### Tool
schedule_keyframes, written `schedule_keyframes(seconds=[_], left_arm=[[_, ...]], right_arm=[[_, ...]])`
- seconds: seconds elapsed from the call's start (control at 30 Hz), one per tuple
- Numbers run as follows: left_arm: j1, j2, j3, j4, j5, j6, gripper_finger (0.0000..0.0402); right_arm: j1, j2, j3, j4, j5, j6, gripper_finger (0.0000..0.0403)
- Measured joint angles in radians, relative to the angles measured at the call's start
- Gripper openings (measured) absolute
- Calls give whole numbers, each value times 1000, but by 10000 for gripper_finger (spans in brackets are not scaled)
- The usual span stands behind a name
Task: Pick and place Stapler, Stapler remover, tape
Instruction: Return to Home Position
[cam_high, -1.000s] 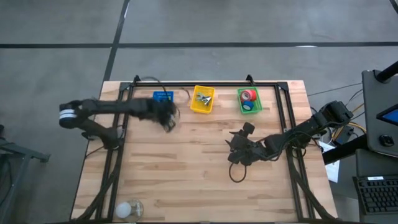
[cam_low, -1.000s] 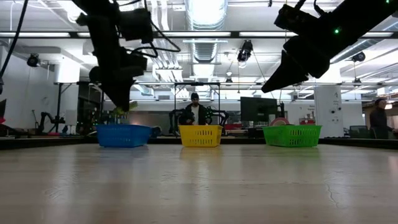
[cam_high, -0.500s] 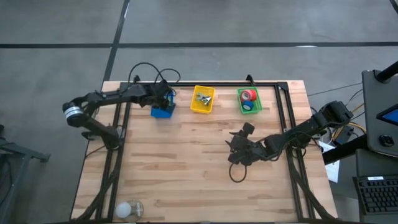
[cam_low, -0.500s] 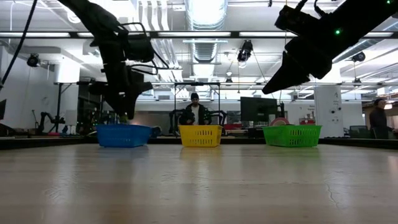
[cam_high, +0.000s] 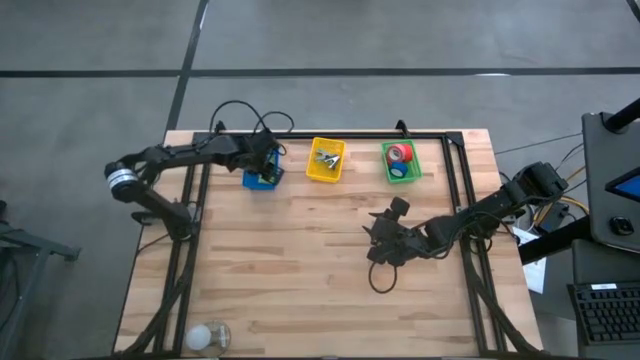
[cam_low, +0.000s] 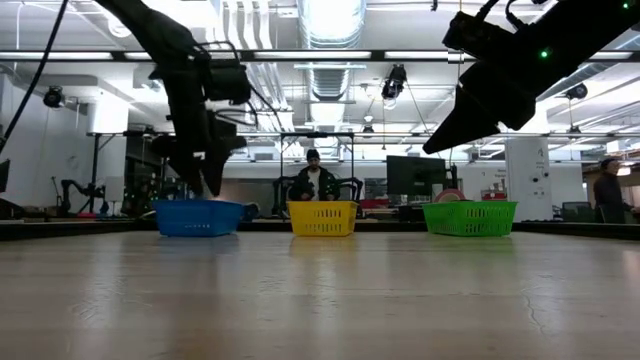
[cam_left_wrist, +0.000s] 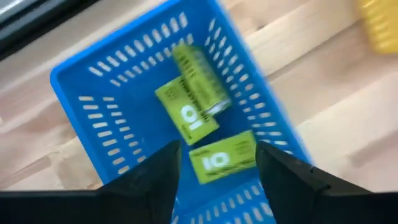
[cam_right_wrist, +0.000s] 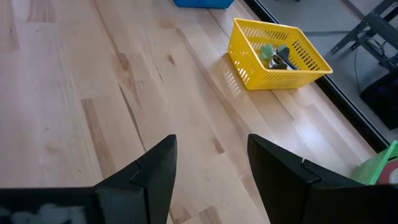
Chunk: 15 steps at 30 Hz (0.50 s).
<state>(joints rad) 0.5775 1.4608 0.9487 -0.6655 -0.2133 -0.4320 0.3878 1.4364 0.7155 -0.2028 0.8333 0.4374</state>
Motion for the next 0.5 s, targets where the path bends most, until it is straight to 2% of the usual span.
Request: schedule_keyframes(seconds=[0.1, 0.2, 0.27, 0.4, 0.43, 0.5], left_arm=[[-24, -44, 5, 4, 18, -9, 197], [-88, -90, -11, 44, 21, -13, 164], [-157, -120, -21, 86, 21, 1, 128], [-322, -171, -41, 184, -9, 43, 39], [-360, -186, -45, 204, -10, 25, 20], [-414, -213, -59, 231, -8, -7, 10]], right_arm=[[0, -2, 0, 1, -10, 4, 189], [-4, -17, 0, 2, -73, -2, 167], [-6, -35, 0, 4, -109, -9, 133], [-6, -103, -3, 3, -143, -77, 33], [-8, -129, -6, 2, -157, -99, 22], [-12, -186, -13, 1, -184, -135, 15]])
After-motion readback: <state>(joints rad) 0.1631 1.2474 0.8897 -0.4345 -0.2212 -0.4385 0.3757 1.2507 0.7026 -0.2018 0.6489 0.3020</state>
